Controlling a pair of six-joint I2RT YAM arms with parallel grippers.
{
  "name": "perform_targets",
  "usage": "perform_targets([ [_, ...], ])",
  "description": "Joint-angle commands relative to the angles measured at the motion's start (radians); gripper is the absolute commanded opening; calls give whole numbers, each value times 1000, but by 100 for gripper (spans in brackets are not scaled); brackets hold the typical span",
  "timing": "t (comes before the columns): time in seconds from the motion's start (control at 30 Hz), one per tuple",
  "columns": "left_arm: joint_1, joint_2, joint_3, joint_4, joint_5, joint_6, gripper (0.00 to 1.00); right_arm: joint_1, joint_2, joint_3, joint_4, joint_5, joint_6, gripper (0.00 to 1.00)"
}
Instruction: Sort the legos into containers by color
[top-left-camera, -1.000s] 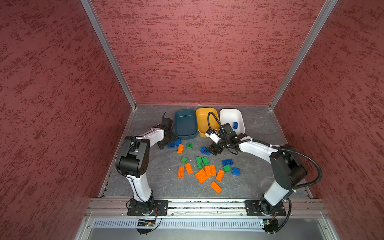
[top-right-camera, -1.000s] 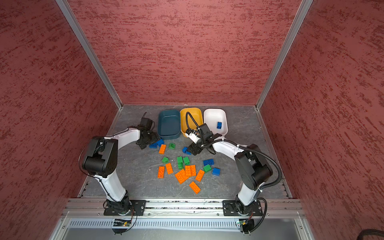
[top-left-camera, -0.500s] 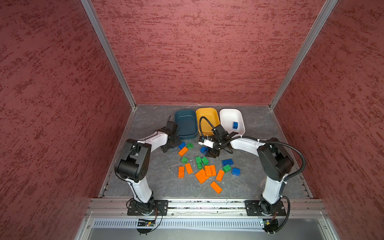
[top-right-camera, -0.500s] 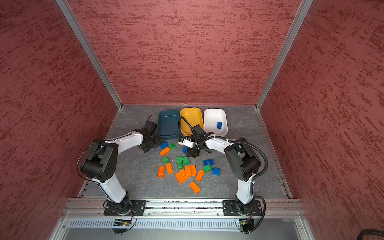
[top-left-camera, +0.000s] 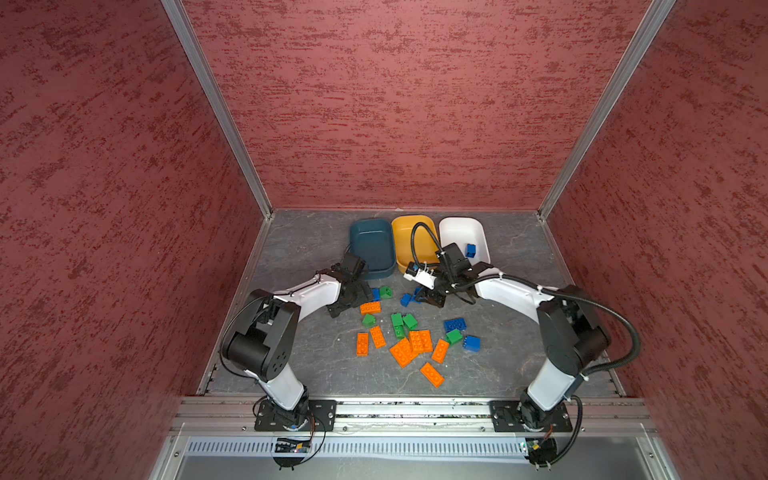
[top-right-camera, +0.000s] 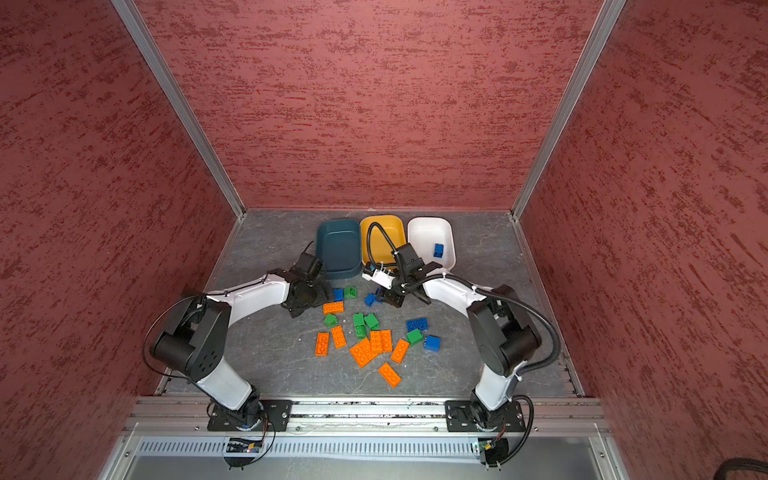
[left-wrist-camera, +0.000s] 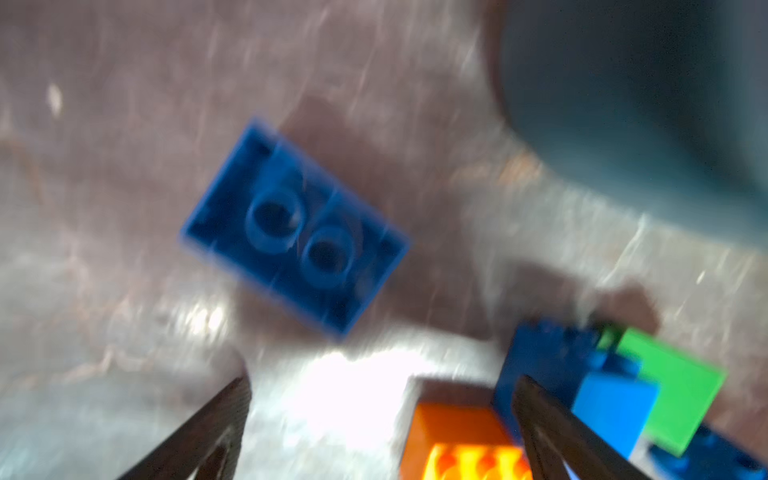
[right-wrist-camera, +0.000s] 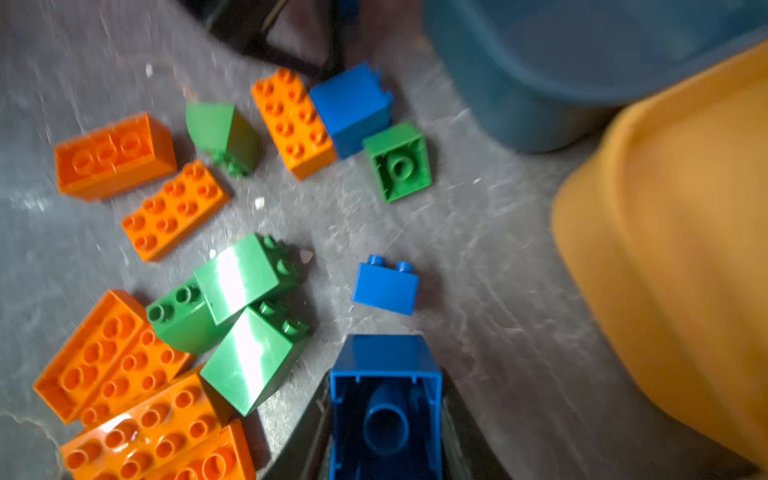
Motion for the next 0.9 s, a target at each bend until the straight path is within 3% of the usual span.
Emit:
perform_targets([
  [0.0,-31,-63,-13,12,8,62,99,-96,-85,-44,222,2,183,20],
  [0.17,-95,-96,-13,-7,-22,89,99,-236,-96,-126,530,196,515,20],
  [0.33,-172,-94,-13,-11,-35,111,99,-309,14,-37,498,322,684,22],
  [0.57,-221,-48,13,-23,-23,189,97,-318,173,137,342,366,702,29],
  [0.73,-231,-29,19,-33,3,231,90,-317,203,200,276,299,707,60],
  [0.87,-236,-12,20,-40,8,253,81,-318,168,164,306,281,686,70],
])
